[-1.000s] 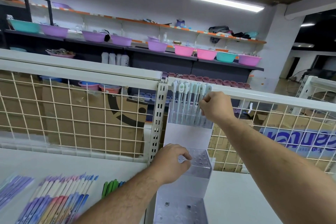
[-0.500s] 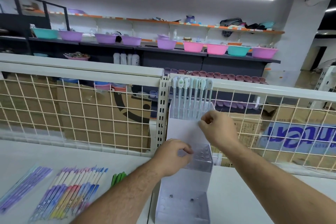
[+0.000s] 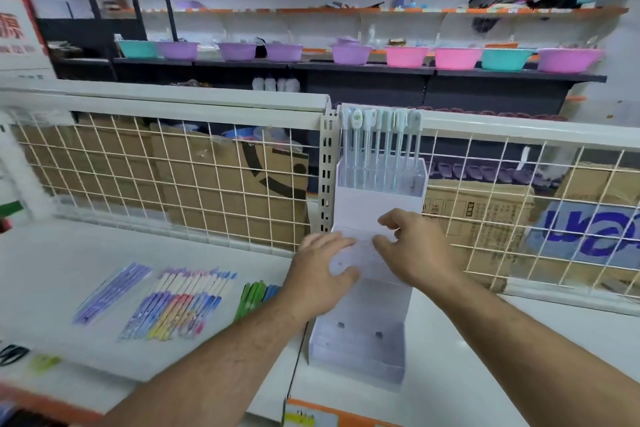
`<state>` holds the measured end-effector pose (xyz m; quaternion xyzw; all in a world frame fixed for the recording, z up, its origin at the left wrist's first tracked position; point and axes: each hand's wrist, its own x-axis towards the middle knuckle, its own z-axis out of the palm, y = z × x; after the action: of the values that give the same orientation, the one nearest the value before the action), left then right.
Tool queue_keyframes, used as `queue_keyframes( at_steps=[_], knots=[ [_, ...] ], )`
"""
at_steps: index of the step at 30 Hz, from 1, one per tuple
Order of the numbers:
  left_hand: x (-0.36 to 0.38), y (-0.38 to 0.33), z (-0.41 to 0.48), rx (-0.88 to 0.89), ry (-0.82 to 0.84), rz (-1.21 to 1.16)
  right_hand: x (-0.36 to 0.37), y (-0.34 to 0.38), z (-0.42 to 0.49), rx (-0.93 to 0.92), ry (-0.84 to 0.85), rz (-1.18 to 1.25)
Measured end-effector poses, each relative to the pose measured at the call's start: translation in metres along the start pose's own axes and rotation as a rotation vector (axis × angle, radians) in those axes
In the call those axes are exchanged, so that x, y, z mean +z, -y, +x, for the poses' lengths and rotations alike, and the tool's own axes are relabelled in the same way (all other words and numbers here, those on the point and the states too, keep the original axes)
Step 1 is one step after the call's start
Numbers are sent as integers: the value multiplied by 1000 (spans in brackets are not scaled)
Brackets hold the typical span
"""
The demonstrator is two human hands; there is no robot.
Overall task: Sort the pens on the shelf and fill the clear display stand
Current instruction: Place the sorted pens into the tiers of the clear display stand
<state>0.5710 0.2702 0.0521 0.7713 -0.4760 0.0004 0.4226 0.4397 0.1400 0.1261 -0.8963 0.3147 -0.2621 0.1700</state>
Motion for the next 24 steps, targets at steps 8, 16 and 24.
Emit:
queue_keyframes(
  at_steps=[8,16,24],
  knots=[
    [-47,43,-25,-28,18,19,27,49,-17,-83,79,-62],
    [-127,126,-58,-89,50,18,98,147,-35,-122,149,-64],
    [-215,233,-101,-208,100,-6,205,247,-60,-84,303,-32]
  ],
)
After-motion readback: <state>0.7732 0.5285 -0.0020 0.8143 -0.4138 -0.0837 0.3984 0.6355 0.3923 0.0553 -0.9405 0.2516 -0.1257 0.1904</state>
